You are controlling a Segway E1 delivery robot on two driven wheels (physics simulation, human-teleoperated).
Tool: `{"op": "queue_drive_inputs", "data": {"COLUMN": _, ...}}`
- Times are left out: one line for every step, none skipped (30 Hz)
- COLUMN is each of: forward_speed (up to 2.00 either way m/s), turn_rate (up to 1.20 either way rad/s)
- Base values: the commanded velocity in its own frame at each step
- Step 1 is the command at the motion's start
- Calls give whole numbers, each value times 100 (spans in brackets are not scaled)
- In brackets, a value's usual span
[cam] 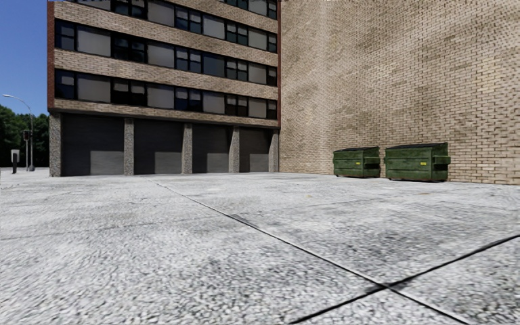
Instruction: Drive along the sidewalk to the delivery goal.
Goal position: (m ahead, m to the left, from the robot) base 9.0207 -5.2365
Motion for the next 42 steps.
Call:
{"op": "queue_drive_inputs", "data": {"forward_speed": 155, "turn_rate": -71}}
{"op": "queue_drive_inputs", "data": {"forward_speed": 155, "turn_rate": -71}}
{"op": "queue_drive_inputs", "data": {"forward_speed": 155, "turn_rate": -71}}
{"op": "queue_drive_inputs", "data": {"forward_speed": 155, "turn_rate": -71}}
{"op": "queue_drive_inputs", "data": {"forward_speed": 155, "turn_rate": -71}}
{"op": "queue_drive_inputs", "data": {"forward_speed": 155, "turn_rate": -71}}
{"op": "queue_drive_inputs", "data": {"forward_speed": 155, "turn_rate": -71}}
{"op": "queue_drive_inputs", "data": {"forward_speed": 155, "turn_rate": -71}}
{"op": "queue_drive_inputs", "data": {"forward_speed": 155, "turn_rate": -71}}
{"op": "queue_drive_inputs", "data": {"forward_speed": 155, "turn_rate": -71}}
{"op": "queue_drive_inputs", "data": {"forward_speed": 155, "turn_rate": -71}}
{"op": "queue_drive_inputs", "data": {"forward_speed": 155, "turn_rate": -71}}
{"op": "queue_drive_inputs", "data": {"forward_speed": 155, "turn_rate": -71}}
{"op": "queue_drive_inputs", "data": {"forward_speed": 155, "turn_rate": -71}}
{"op": "queue_drive_inputs", "data": {"forward_speed": 155, "turn_rate": -71}}
{"op": "queue_drive_inputs", "data": {"forward_speed": 155, "turn_rate": -71}}
{"op": "queue_drive_inputs", "data": {"forward_speed": 155, "turn_rate": -71}}
{"op": "queue_drive_inputs", "data": {"forward_speed": 155, "turn_rate": -71}}
{"op": "queue_drive_inputs", "data": {"forward_speed": 155, "turn_rate": -71}}
{"op": "queue_drive_inputs", "data": {"forward_speed": 155, "turn_rate": -71}}
{"op": "queue_drive_inputs", "data": {"forward_speed": 155, "turn_rate": -71}}
{"op": "queue_drive_inputs", "data": {"forward_speed": 155, "turn_rate": -71}}
{"op": "queue_drive_inputs", "data": {"forward_speed": 155, "turn_rate": -71}}
{"op": "queue_drive_inputs", "data": {"forward_speed": 155, "turn_rate": -71}}
{"op": "queue_drive_inputs", "data": {"forward_speed": 155, "turn_rate": -71}}
{"op": "queue_drive_inputs", "data": {"forward_speed": 155, "turn_rate": -71}}
{"op": "queue_drive_inputs", "data": {"forward_speed": 155, "turn_rate": -71}}
{"op": "queue_drive_inputs", "data": {"forward_speed": 155, "turn_rate": -71}}
{"op": "queue_drive_inputs", "data": {"forward_speed": 155, "turn_rate": -62}}
{"op": "queue_drive_inputs", "data": {"forward_speed": 155, "turn_rate": -14}}
{"op": "queue_drive_inputs", "data": {"forward_speed": 155, "turn_rate": -8}}
{"op": "queue_drive_inputs", "data": {"forward_speed": 155, "turn_rate": -6}}
{"op": "queue_drive_inputs", "data": {"forward_speed": 155, "turn_rate": -6}}
{"op": "queue_drive_inputs", "data": {"forward_speed": 155, "turn_rate": -5}}
{"op": "queue_drive_inputs", "data": {"forward_speed": 155, "turn_rate": -5}}
{"op": "queue_drive_inputs", "data": {"forward_speed": 155, "turn_rate": -5}}
{"op": "queue_drive_inputs", "data": {"forward_speed": 155, "turn_rate": -5}}
{"op": "queue_drive_inputs", "data": {"forward_speed": 155, "turn_rate": -5}}
{"op": "queue_drive_inputs", "data": {"forward_speed": 155, "turn_rate": -5}}
{"op": "queue_drive_inputs", "data": {"forward_speed": 155, "turn_rate": -5}}
{"op": "queue_drive_inputs", "data": {"forward_speed": 155, "turn_rate": -5}}
{"op": "queue_drive_inputs", "data": {"forward_speed": 155, "turn_rate": -5}}
